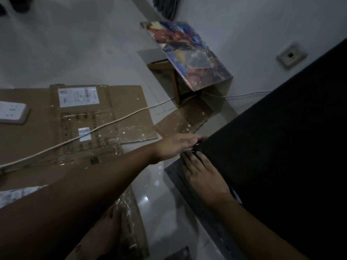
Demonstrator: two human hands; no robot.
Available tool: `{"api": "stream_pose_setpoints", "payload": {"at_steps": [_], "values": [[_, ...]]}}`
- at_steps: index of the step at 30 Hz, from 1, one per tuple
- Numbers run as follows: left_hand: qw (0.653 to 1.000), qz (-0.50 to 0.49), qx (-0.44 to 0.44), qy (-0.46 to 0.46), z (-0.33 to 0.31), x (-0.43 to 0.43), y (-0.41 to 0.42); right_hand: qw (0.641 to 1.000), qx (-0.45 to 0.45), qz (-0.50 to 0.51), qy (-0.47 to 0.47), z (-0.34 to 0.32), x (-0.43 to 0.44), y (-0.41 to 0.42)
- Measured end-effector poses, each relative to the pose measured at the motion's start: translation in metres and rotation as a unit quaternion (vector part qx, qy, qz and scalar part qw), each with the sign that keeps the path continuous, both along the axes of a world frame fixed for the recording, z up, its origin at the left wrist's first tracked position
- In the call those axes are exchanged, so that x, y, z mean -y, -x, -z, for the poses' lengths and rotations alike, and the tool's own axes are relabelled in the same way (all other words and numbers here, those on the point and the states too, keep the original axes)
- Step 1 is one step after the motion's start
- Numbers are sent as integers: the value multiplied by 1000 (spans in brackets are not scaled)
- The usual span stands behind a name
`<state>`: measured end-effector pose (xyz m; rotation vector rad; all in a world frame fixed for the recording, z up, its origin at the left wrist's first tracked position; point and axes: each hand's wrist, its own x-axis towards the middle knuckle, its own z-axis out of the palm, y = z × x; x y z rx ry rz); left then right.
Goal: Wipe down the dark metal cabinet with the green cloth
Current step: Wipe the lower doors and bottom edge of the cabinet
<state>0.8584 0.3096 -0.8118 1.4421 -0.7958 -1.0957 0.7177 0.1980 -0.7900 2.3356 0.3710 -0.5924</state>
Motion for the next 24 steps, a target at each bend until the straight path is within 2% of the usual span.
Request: {"api": "stream_pose_setpoints", "payload": {"at_steps": [7,12,18,24], "values": [[1000,-7,-29,-6,21,4,-1,992,-126,-8,11,85,-3,-11],[1000,-13,-25,-11,38,4,4,997,-80,-12,14,105,-2,-26],[999,-31,-36,-21,47,7,8,984,-146,-56,90,146,-7,-21],[997,-42,-58,-9,52,8,9,992,-110,-50,48,148,-2,-27]]}}
